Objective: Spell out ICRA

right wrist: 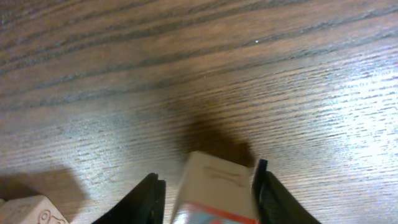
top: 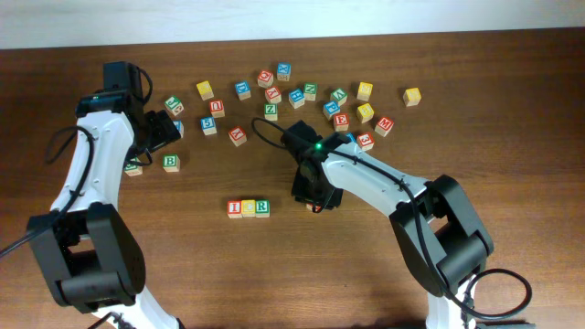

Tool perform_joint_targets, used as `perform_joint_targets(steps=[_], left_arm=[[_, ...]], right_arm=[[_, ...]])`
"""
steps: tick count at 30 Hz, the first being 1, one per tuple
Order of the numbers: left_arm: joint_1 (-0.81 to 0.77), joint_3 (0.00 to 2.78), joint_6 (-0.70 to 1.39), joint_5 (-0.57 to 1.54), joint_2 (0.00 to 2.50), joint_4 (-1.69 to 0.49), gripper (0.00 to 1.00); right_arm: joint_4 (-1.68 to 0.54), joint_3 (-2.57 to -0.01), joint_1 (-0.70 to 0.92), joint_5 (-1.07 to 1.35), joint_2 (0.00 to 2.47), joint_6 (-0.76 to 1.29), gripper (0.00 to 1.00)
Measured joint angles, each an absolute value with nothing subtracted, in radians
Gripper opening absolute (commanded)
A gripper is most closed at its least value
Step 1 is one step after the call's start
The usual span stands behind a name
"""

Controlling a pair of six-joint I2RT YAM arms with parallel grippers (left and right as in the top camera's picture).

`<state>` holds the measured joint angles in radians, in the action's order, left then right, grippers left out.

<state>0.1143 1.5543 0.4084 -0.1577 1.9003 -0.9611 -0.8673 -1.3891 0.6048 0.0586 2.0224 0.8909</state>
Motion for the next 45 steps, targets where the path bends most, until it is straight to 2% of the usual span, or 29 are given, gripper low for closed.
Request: perform_joint_targets(steps=[3, 17, 19, 20, 24, 26, 28, 31, 33, 38, 45], left_arm=[[0.114, 1.554, 0.408, -0.158, 1.9, -0.961, 0.99], [0.114, 1.554, 0.408, -0.158, 1.9, -0.961, 0.99], [0.114, 1.554, 0.408, -0.158, 1.9, -0.961, 0.99], [0.114, 1.554, 0.408, -0.158, 1.9, -0.961, 0.99], [0.114, 1.554, 0.408, -0.158, 1.9, -0.961, 0.99], [0.114, 1.554, 0.408, -0.158, 1.9, -0.961, 0.99], [0.114, 1.554, 0.408, -0.158, 1.9, -0.961, 0.99], [0.114, 1.554, 0.408, -0.158, 1.9, -0.962, 0.99], [0.114, 1.554, 0.408, -0.158, 1.9, -0.961, 0.99], [0.114, 1.554, 0.408, -0.158, 1.9, -0.961, 0.99], [0.115, 1.554, 0.408, -0.158, 1.9, -0.961, 0.99]], right_arm=[[-0.865, -1.389, 0.605, 0.053, 2.022, 0.891, 0.27], [-0.805, -1.389, 0.605, 0.054, 2.022, 0.89, 0.28], [-0.801, -1.389, 0.605, 0.054, 2.022, 0.89, 0.41], [-0.799, -1.389, 0.605, 0.054, 2.022, 0.89, 0.43], [-0.799, -1.389, 0.605, 0.054, 2.022, 0.884, 0.62], [-0.796, -1.389, 0.605, 0.054, 2.022, 0.874, 0.68], [-0.805, -1.392, 0.6, 0.054, 2.022, 0.838, 0.76], [-0.861, -1.432, 0.582, 0.059, 2.022, 0.773, 0.92], [-0.883, -1.472, 0.556, 0.061, 2.022, 0.744, 0.98], [-0.902, -1.522, 0.45, 0.062, 2.022, 0.646, 0.98], [-0.904, -1.522, 0.366, 0.061, 2.022, 0.62, 0.98]])
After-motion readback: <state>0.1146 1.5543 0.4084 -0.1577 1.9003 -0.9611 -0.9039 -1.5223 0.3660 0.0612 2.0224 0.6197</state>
